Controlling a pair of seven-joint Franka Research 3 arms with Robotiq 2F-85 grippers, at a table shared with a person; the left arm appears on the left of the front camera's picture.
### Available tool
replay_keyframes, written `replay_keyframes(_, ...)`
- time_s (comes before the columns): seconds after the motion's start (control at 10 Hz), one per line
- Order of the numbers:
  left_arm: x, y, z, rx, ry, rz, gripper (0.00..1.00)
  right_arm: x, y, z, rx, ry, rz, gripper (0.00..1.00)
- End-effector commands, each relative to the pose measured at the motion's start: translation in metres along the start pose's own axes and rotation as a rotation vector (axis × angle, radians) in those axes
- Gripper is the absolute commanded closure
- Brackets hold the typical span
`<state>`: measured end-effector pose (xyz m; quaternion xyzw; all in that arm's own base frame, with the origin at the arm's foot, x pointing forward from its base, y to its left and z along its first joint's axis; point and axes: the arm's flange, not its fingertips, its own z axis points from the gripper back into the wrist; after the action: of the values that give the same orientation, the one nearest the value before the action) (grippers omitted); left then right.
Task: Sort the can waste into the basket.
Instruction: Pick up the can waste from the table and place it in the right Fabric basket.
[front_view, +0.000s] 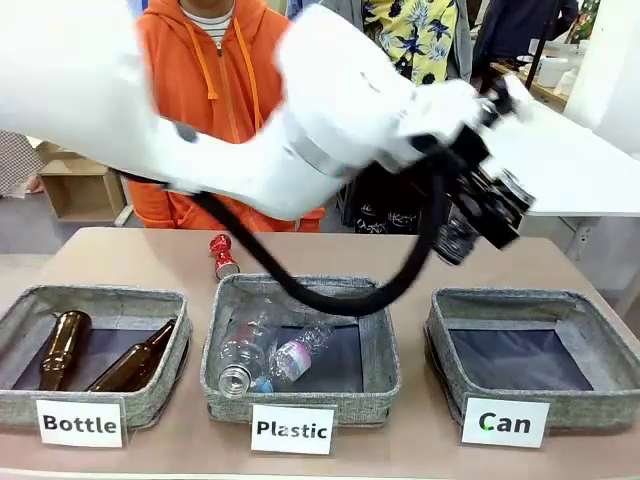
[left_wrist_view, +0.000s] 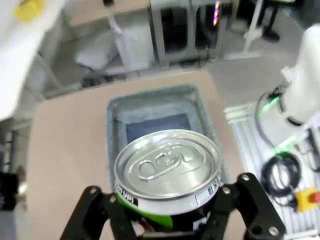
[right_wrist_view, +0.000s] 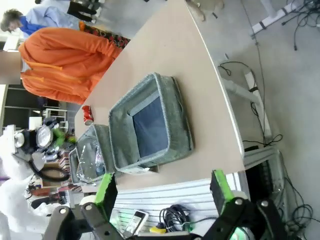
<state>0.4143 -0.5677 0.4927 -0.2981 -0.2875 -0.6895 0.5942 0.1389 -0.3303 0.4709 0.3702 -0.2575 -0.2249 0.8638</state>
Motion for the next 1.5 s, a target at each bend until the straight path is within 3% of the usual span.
replay_keyframes(0.0,0.035,0.044,-0.067,-0.058,0.167,0.023,0.99,-0.006,-0.019,0.005,0.088,0.045,0.028,0.0)
replay_keyframes(0.1,0.033,0.04,-0.108,-0.117,0.191,0.032,0.99,0.0,0.0,0.0,0.0,0.0,0.0,0.0)
replay_keyframes(0.2,0.029,0.031,-0.124,-0.24,0.247,0.003,0.99,0.0,0.0,0.0,0.0,0.0,0.0,0.0)
replay_keyframes(0.3,-0.011,0.013,-0.088,-0.043,0.157,0.019,0.99,0.0,0.0,0.0,0.0,0.0,0.0,0.0)
replay_keyframes(0.5,-0.011,0.013,-0.088,-0.043,0.157,0.019,0.99,0.0,0.0,0.0,0.0,0.0,0.0,0.0)
replay_keyframes(0.7,-0.016,0.012,-0.124,-0.142,0.217,-0.025,0.99,0.0,0.0,0.0,0.0,0.0,0.0,0.0)
replay_keyframes(0.9,-0.014,0.009,-0.132,-0.164,0.186,-0.036,0.99,0.0,0.0,0.0,0.0,0.0,0.0,0.0)
replay_keyframes(1.2,-0.013,0.003,-0.13,-0.12,0.177,-0.067,0.1,0.0,0.0,0.0,0.0,0.0,0.0,0.0)
replay_keyframes(1.3,-0.013,0.003,-0.127,-0.117,0.17,-0.07,0.0,0.0,0.0,0.0,0.0,0.0,0.0,0.0)
replay_keyframes(1.4,-0.013,0.002,-0.123,-0.117,0.155,-0.067,0.0,0.0,0.0,0.0,0.0,0.0,0.0,0.0)
